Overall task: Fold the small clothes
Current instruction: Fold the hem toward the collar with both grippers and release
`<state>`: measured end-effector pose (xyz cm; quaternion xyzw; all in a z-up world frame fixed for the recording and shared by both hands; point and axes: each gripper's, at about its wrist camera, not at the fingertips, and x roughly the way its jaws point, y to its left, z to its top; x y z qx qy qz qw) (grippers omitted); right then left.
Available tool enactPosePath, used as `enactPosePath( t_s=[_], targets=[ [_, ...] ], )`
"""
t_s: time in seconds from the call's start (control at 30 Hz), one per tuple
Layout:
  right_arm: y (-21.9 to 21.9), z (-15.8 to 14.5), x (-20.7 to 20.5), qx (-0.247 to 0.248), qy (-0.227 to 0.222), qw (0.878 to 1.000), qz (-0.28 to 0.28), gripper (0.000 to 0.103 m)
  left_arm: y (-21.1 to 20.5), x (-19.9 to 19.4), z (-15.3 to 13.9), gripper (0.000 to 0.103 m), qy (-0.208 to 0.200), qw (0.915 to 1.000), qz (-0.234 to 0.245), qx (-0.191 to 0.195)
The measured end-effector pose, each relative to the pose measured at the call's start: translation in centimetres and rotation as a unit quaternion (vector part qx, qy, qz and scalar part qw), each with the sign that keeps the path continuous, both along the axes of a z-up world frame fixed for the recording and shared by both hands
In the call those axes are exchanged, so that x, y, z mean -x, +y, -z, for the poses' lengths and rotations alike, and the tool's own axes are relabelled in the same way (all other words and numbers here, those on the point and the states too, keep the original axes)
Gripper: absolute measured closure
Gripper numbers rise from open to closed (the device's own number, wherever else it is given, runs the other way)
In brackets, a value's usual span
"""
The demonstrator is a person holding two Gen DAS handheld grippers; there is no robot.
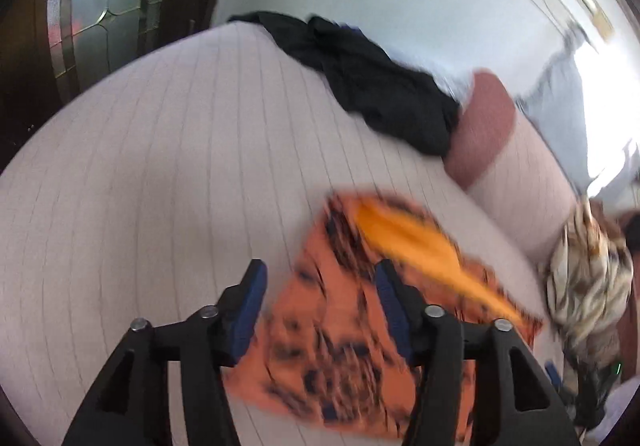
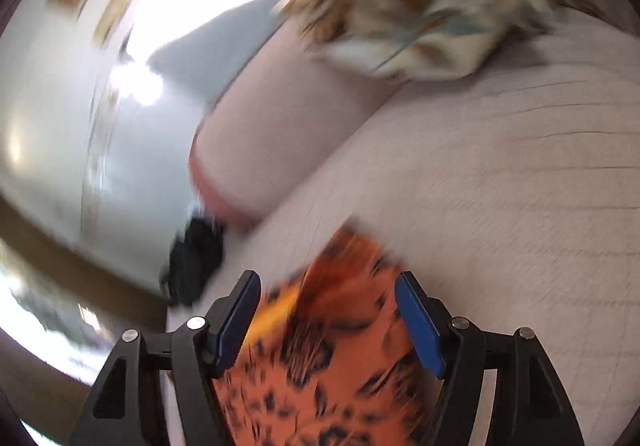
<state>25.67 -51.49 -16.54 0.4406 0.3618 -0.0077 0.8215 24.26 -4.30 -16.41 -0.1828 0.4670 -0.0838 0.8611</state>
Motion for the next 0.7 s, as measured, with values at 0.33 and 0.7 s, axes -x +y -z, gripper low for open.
enactPosePath(
  t_s=[0.33, 0.7],
  targets=[
    [24.6, 2.4, -8.8, 0.103, 0.086, 0.954, -0.268, 0.055, -3.3, 2.3, 5.6, 0.04, 0.059, 0.9949, 0.059, -0.057],
    [25.6, 1.5, -19.6, 0.139, 0.024, 0.981, -0.133, 0.054, 0.3, 0.8, 5.4, 0.04, 0.074, 0.9924, 0.098, 0.009]
  ],
)
